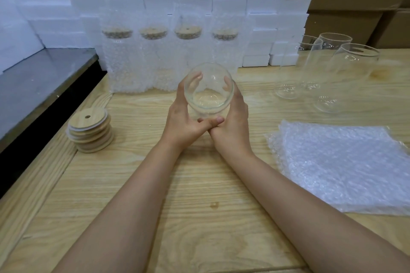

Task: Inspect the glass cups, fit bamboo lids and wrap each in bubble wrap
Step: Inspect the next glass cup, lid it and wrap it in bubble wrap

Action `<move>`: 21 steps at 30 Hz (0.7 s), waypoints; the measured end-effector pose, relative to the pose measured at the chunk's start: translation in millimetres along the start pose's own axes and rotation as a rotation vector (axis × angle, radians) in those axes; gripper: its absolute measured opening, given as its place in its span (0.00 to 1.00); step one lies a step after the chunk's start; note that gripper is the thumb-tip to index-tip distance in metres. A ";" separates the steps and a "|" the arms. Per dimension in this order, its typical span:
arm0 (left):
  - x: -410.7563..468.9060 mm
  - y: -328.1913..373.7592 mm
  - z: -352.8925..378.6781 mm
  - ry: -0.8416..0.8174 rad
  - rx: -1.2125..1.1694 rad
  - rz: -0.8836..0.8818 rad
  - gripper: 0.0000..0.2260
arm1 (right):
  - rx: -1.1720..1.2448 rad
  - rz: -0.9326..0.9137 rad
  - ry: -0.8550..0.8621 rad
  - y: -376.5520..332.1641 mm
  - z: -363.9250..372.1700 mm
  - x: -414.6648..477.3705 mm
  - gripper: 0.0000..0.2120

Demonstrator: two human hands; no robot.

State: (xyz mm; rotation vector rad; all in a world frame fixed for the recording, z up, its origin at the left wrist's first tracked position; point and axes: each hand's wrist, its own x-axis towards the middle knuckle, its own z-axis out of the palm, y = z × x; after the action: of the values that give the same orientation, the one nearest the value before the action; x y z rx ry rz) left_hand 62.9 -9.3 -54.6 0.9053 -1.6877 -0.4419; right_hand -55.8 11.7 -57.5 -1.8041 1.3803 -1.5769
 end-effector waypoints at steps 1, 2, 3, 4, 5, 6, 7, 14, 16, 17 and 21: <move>0.3 -0.3 -0.3 -0.004 -0.001 -0.006 0.45 | -0.039 -0.021 0.018 0.6 0.5 0.0 0.39; 0.5 -0.6 -0.4 -0.005 0.004 -0.008 0.45 | -0.072 -0.043 0.033 1.2 0.8 0.3 0.38; 0.4 -0.4 -0.3 -0.003 0.009 -0.008 0.45 | -0.091 -0.059 0.044 1.9 1.1 0.5 0.37; 0.0 0.5 -0.3 -0.002 0.007 -0.009 0.45 | -0.099 -0.068 0.049 1.8 1.2 0.5 0.37; -0.6 1.5 -0.1 -0.004 -0.005 -0.012 0.44 | -0.099 -0.074 0.051 1.2 1.4 0.6 0.36; -1.4 2.8 0.6 -0.004 -0.025 -0.019 0.42 | -0.097 -0.083 0.051 0.6 1.1 0.7 0.36; -2.1 4.2 1.5 0.009 -0.045 -0.030 0.40 | -0.091 -0.091 0.050 -0.1 0.7 0.7 0.36; -2.1 8.9 2.0 0.075 -0.103 -0.090 0.35 | -0.024 -0.101 0.048 -5.9 -2.0 -1.1 0.37; -2.8 9.9 1.7 0.071 -0.084 -0.096 0.34 | -0.030 -0.095 0.043 -5.1 -1.6 -0.6 0.37; -3.2 10.4 1.4 0.065 -0.064 -0.088 0.35 | -0.033 -0.090 0.040 -4.4 -1.4 -0.5 0.37; -2.2 11.5 -1.2 0.036 -0.017 -0.033 0.36 | -0.034 -0.073 0.034 -2.0 -1.1 -0.7 0.39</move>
State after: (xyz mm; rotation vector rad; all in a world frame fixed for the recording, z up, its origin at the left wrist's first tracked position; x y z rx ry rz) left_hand 60.3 -0.2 -47.7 0.9248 -1.6358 -0.4593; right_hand -55.9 13.6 -55.9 -1.8756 1.3785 -1.6374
